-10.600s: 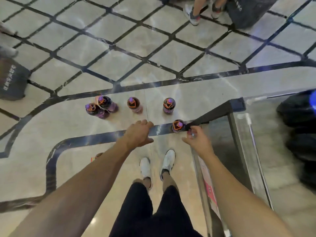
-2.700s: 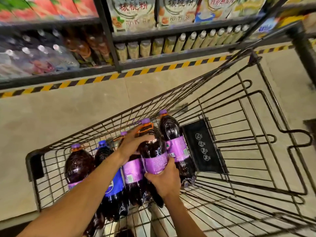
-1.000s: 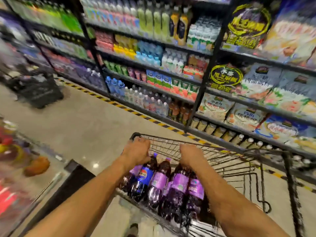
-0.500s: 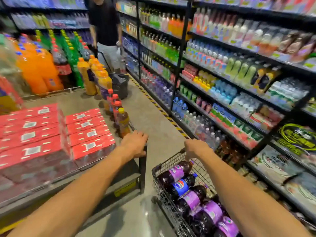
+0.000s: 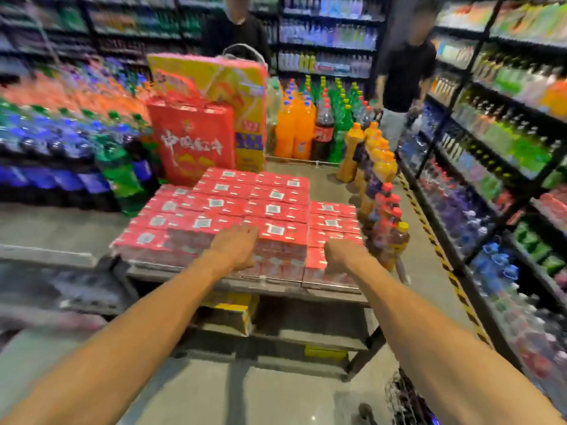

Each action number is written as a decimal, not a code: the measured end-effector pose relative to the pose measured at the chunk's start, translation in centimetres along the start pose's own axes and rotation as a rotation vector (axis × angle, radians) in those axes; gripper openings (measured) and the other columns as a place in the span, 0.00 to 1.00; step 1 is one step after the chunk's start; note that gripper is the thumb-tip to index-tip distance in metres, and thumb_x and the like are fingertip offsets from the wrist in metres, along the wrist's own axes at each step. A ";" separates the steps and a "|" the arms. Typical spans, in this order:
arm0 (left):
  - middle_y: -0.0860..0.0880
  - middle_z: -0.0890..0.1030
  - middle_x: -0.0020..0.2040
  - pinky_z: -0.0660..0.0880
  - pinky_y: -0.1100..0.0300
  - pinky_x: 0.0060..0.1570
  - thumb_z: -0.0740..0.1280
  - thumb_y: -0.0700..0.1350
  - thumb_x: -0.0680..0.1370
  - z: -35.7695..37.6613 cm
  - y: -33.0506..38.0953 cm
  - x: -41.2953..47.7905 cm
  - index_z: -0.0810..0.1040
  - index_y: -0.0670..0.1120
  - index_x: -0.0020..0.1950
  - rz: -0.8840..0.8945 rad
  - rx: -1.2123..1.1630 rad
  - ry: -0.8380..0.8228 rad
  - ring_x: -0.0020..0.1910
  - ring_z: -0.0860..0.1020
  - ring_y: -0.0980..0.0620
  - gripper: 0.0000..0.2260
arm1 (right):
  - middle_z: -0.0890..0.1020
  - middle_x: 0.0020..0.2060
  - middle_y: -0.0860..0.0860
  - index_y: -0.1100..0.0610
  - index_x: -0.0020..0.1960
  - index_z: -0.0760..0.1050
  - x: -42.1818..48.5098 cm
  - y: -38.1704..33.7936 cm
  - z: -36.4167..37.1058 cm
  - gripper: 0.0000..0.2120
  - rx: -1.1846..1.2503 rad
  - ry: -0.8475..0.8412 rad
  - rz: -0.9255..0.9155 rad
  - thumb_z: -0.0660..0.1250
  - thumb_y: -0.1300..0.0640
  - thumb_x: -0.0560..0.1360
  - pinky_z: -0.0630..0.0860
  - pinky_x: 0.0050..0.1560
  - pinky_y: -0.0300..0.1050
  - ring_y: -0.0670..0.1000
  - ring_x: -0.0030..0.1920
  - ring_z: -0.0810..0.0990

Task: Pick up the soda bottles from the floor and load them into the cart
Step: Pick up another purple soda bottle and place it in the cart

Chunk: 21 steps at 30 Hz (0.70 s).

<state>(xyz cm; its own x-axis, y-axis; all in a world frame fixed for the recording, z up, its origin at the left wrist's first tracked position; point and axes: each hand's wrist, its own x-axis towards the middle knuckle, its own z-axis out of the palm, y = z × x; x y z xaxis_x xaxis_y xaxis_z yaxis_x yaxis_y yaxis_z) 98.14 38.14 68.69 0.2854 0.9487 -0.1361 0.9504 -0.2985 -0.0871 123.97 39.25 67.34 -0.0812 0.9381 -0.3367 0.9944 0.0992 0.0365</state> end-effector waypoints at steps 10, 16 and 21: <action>0.42 0.71 0.72 0.74 0.44 0.62 0.71 0.55 0.75 3.0 -13.5 -9.8 0.62 0.45 0.76 -0.532 -0.079 -0.034 0.69 0.71 0.39 0.34 | 0.83 0.59 0.56 0.55 0.62 0.77 6.6 -20.1 -5.1 0.19 -0.197 0.027 -0.539 0.76 0.51 0.74 0.76 0.48 0.48 0.58 0.57 0.83; 0.42 0.74 0.66 0.74 0.46 0.57 0.71 0.53 0.75 5.1 -15.8 -16.5 0.68 0.44 0.69 -0.780 -0.120 -0.052 0.64 0.73 0.40 0.27 | 0.83 0.59 0.56 0.56 0.73 0.70 7.2 -28.5 -4.3 0.32 -0.233 0.012 -0.765 0.76 0.49 0.74 0.78 0.50 0.48 0.59 0.58 0.83; 0.43 0.73 0.68 0.71 0.47 0.61 0.72 0.53 0.75 7.5 -17.5 -24.3 0.67 0.46 0.70 -1.027 -0.206 -0.111 0.67 0.72 0.40 0.27 | 0.81 0.63 0.57 0.57 0.68 0.74 4.6 -36.3 -2.2 0.26 -0.322 -0.070 -0.974 0.76 0.51 0.74 0.78 0.57 0.51 0.60 0.63 0.81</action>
<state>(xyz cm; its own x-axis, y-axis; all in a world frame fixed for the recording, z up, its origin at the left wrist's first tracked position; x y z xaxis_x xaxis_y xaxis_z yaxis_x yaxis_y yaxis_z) 73.65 19.49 66.17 -0.6720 0.7177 -0.1825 0.7348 0.6769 -0.0434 87.37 40.67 66.55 -0.8287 0.3821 -0.4090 0.4325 0.9010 -0.0347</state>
